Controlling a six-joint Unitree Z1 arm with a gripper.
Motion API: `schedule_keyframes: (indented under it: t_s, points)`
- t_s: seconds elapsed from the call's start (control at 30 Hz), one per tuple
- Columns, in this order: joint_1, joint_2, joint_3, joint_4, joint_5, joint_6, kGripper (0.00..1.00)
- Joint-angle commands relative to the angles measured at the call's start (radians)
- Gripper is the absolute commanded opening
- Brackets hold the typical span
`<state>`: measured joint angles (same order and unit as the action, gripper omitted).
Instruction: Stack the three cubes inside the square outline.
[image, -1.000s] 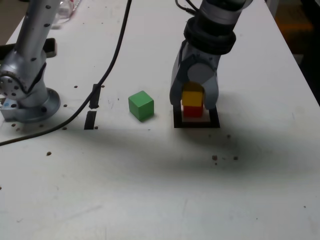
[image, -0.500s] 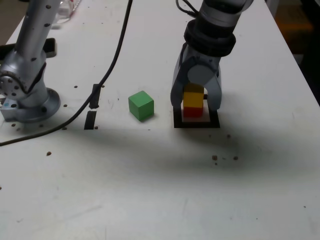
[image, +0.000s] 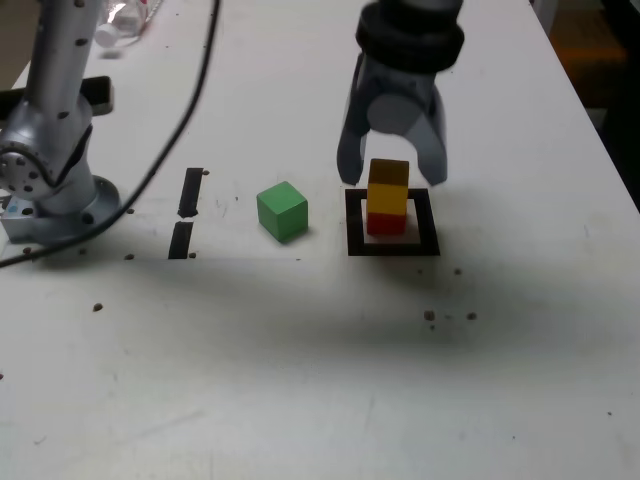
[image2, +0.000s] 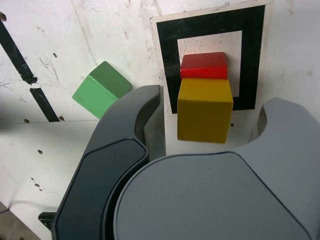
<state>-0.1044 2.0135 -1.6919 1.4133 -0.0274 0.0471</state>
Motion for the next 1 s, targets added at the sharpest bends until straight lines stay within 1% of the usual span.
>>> schedule_keyframes:
  t_s: [0.0, 0.1, 0.17, 0.5, 0.67, 0.8, 0.97]
  points:
    - [-0.007, -0.030, -0.008, 0.009, 0.008, -0.001, 0.73]
    - [-0.017, -0.081, 0.008, 0.031, 0.019, -0.004, 0.74]
    - [-0.029, -0.142, 0.058, 0.046, 0.028, -0.019, 0.74]
    - [-0.051, -0.287, 0.220, 0.040, 0.047, -0.070, 0.74]
    - [-0.052, -0.346, 0.315, 0.018, 0.051, -0.085, 0.74]
    - [-0.056, -0.377, 0.383, -0.019, 0.045, -0.088, 0.74]
    - [-0.089, -0.395, 0.444, -0.073, 0.037, -0.050, 0.75]
